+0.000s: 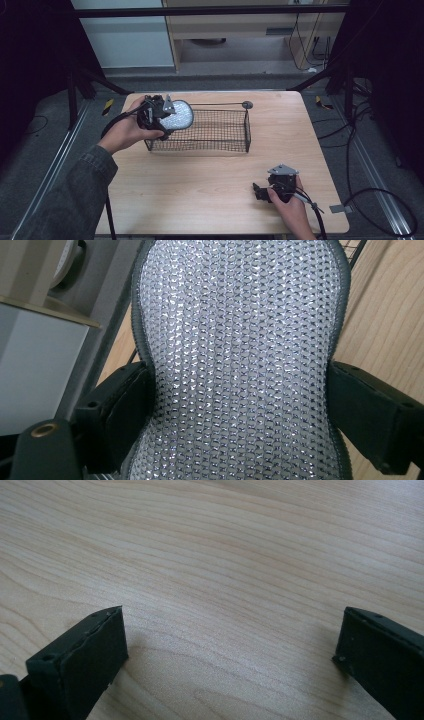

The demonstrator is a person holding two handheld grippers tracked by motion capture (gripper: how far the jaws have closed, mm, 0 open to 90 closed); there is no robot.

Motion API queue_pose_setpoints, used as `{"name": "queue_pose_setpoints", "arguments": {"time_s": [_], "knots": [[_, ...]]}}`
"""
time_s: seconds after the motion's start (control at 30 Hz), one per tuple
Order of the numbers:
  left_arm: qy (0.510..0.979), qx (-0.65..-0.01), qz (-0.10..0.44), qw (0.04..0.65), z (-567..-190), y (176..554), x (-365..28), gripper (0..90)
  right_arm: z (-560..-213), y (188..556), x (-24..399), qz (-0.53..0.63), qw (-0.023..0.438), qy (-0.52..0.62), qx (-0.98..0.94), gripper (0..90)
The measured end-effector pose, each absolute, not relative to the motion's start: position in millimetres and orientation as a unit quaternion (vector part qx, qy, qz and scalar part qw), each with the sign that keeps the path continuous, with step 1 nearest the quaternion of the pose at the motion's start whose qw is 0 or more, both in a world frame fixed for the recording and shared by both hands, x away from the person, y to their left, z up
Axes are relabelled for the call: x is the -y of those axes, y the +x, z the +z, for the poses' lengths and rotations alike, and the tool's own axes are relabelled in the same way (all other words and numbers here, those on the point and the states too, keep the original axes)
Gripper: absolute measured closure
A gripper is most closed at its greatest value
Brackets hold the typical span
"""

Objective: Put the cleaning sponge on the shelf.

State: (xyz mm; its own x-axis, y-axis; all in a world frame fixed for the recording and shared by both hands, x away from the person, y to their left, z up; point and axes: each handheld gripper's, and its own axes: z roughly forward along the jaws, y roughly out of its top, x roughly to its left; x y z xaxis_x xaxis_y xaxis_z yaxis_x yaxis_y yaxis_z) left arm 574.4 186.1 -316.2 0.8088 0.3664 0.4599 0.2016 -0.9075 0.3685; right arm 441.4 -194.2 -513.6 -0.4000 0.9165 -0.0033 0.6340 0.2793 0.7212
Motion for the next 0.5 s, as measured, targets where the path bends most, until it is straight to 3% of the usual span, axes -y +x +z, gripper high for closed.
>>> {"name": "queue_pose_setpoints", "arguments": {"time_s": [0.5], "knots": [[0.940,-0.151,0.270,0.144,-316.6,589.8,-185.7,11.8,-513.5,441.7,194.0,0.327,0.216,0.504,-0.770,0.3]]}}
